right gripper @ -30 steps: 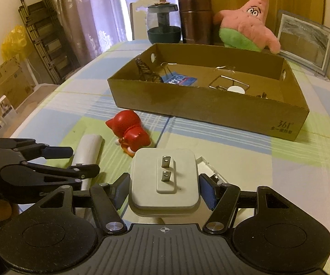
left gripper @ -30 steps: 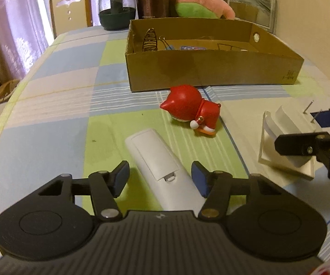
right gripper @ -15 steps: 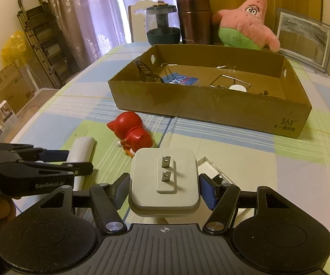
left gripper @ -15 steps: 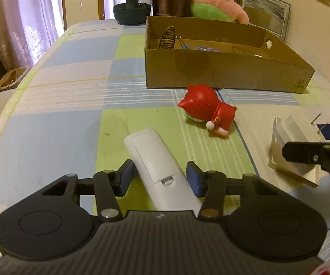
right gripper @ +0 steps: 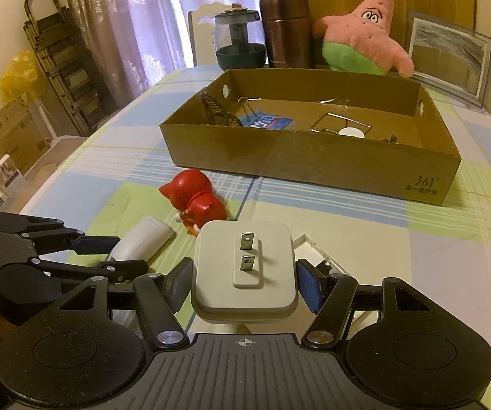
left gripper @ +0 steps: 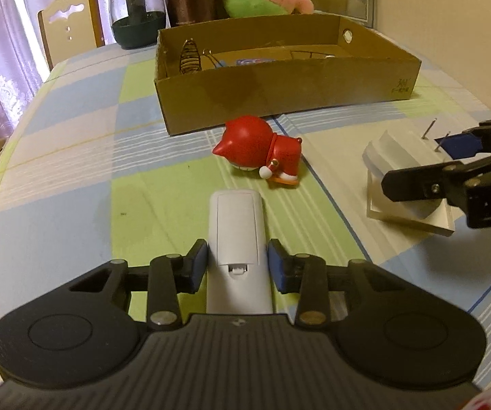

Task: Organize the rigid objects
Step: 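Carry the remote with the left tool while the right tool carries the adapter over the box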

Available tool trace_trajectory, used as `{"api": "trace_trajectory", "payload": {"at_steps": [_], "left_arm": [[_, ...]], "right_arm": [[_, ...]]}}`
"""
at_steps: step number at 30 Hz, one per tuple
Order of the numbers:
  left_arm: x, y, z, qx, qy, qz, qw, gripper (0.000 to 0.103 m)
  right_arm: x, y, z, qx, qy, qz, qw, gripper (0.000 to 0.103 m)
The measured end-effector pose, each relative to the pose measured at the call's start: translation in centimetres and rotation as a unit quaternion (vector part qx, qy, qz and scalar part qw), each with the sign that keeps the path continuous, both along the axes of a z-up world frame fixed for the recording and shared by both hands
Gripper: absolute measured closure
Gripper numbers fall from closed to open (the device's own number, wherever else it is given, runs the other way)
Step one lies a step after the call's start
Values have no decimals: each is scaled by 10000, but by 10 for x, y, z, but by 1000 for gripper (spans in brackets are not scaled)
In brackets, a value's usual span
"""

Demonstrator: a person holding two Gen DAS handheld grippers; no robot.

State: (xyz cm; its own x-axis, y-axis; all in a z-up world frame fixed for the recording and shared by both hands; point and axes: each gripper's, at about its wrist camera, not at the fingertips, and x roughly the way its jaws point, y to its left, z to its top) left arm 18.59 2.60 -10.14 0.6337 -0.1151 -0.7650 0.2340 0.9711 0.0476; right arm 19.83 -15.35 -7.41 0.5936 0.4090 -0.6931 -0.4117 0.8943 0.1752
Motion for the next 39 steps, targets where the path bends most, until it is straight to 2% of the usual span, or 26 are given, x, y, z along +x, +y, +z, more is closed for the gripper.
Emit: {"api": "trace_trajectory", "payload": {"at_steps": [11, 18, 39], "left_arm": [[-2, 1, 0, -43, -44, 142, 9999, 70], [-3, -3, 16, -135, -240, 178, 9995, 71], [-14, -14, 75, -547, -506, 188, 9970, 70]], "right_arm": [[1, -2, 1, -7, -15, -88, 10000, 42], [1, -6, 6, 49, -64, -228, 9997, 42], [-11, -22, 61, 251, -414, -532, 9974, 42]]}}
